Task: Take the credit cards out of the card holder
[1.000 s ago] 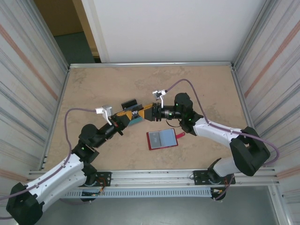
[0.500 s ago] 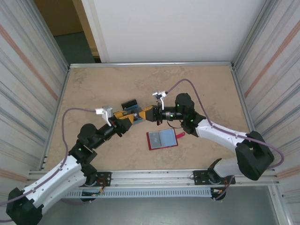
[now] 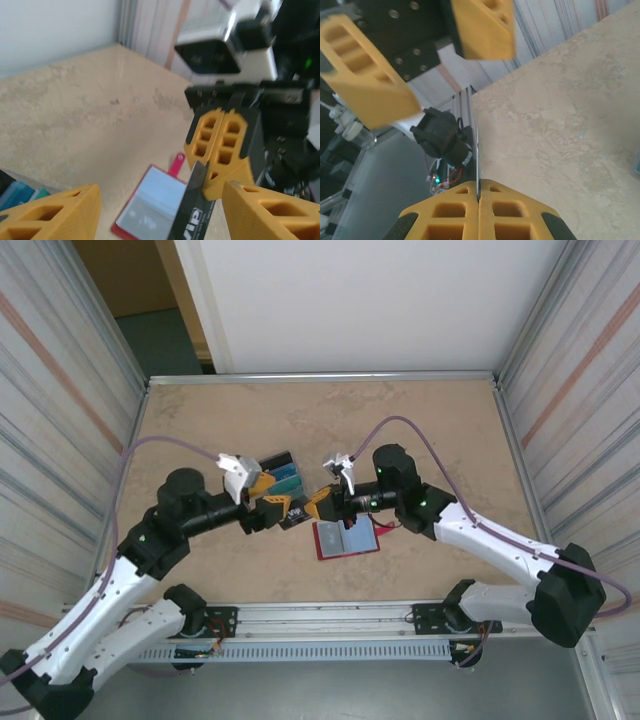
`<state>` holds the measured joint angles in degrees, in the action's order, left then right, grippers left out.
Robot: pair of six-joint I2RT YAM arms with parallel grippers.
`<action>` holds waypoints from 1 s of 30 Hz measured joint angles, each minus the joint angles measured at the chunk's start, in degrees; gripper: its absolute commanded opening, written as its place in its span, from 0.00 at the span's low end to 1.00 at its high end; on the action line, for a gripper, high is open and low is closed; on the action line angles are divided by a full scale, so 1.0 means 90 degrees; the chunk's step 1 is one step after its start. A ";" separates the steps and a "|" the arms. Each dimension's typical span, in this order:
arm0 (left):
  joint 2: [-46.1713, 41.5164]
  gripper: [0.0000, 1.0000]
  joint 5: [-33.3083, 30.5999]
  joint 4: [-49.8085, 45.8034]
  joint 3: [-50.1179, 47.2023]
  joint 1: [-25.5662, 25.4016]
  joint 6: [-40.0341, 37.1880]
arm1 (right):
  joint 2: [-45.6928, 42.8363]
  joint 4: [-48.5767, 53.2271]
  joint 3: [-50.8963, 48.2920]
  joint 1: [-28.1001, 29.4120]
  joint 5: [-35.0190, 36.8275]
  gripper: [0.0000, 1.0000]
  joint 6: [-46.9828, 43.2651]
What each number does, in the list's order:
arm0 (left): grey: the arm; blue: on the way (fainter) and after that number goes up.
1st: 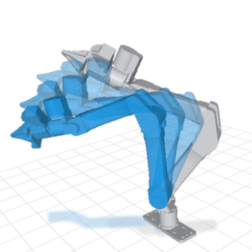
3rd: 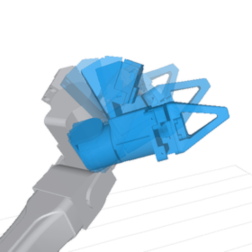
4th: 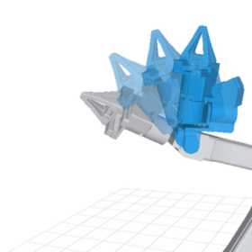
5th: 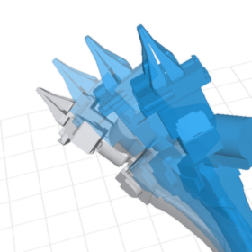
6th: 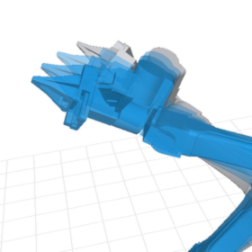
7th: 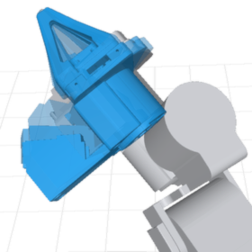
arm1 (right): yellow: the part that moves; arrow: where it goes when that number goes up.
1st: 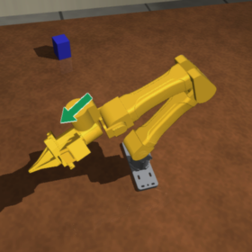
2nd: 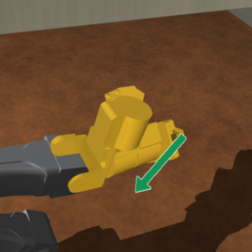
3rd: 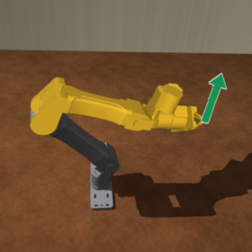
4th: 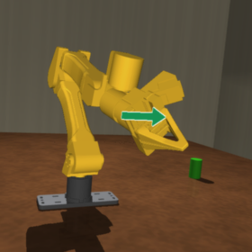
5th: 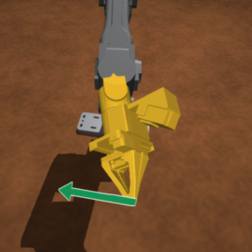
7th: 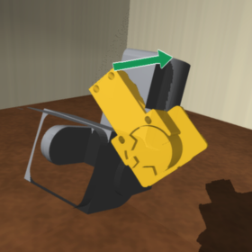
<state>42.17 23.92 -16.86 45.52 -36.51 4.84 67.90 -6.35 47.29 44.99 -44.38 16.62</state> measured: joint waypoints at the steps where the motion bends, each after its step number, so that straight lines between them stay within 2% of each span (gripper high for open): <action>1: 0.0155 0.63 0.0087 -0.0146 0.0051 -0.0032 -0.0129 | -0.0046 0.0068 0.0005 0.0022 0.0022 0.00 -0.0068; 3: 0.0398 0.61 0.0270 -0.0396 0.0100 -0.0061 -0.0347 | -0.0131 0.0187 0.0007 0.0063 0.0075 0.00 -0.0146; 7: 0.0648 0.50 0.0566 -0.0726 0.0170 -0.0070 -0.0670 | -0.0243 0.0316 0.0007 0.0085 0.0129 0.00 -0.0257; 12: 0.0780 0.02 0.0869 -0.0826 0.0233 -0.0090 -0.0903 | -0.0257 0.0391 0.0007 0.0078 0.0372 0.00 -0.0291; 14: 0.0780 0.00 0.0940 -0.0818 0.0238 -0.0121 -0.0967 | -0.0257 0.0425 0.0007 0.0061 0.0471 0.07 -0.0338; 18: 0.0782 0.00 0.0794 -0.0789 0.0238 -0.0124 -0.1073 | -0.0257 0.0486 0.0012 0.0034 0.0665 0.38 -0.0403; 23: 0.0823 0.00 -0.0197 -0.0614 0.0199 -0.0073 -0.1375 | -0.0289 0.0605 0.0039 -0.0146 0.1073 0.57 -0.0282; 28: 0.1319 0.00 -0.0906 -0.0226 0.0177 0.0673 -0.1875 | -0.0452 0.0639 0.0039 -0.0427 0.1579 0.70 0.0017; 29: 0.1467 0.00 -0.0950 -0.0129 0.0177 0.0865 -0.1977 | -0.0481 0.0641 0.0039 -0.0459 0.1702 0.81 0.0078; 30: 0.1625 0.00 -0.0979 -0.0022 0.0175 0.1027 -0.2079 | -0.0503 0.0648 0.0039 -0.0469 0.1817 0.88 0.0109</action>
<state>56.80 15.11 -17.06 47.09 -27.27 -13.87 63.37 -0.51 47.64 40.77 -28.03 17.61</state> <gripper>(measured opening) 0.046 0.755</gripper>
